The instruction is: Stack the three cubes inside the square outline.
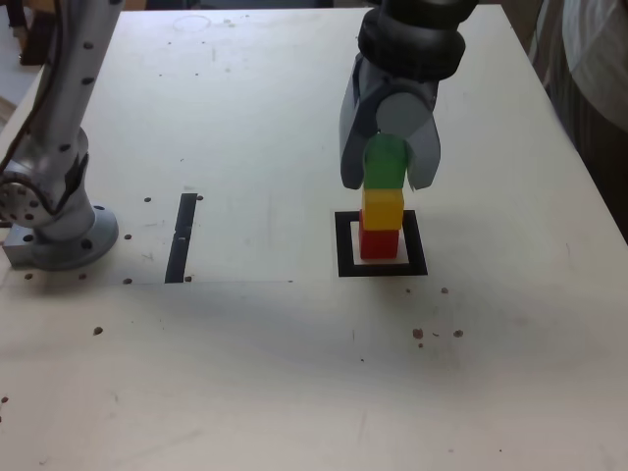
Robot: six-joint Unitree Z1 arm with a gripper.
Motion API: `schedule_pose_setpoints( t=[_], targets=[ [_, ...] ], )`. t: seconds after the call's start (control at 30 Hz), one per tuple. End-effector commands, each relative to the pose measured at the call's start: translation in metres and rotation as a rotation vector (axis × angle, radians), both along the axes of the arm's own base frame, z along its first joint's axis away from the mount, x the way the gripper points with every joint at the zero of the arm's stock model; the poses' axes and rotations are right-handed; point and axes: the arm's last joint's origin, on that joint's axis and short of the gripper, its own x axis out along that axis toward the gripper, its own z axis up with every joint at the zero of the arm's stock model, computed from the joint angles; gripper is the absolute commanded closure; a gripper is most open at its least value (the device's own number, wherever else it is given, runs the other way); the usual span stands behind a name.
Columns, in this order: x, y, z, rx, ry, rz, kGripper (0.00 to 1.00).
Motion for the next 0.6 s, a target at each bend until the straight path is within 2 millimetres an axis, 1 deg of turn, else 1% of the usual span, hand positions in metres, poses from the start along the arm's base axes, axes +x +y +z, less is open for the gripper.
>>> schedule_pose_setpoints(
  t=[0.0, 0.33, 0.47, 0.57],
  targets=[
    [0.002, 0.000, -0.003, -0.001, 0.012, -0.002, 0.74],
    [0.007, 0.000, -0.016, -0.012, 0.045, -0.009, 0.73],
    [0.007, 0.000, -0.017, -0.021, 0.049, -0.008, 0.70],
    [0.007, 0.000, -0.016, -0.025, 0.047, -0.007, 0.65]
  ],
)
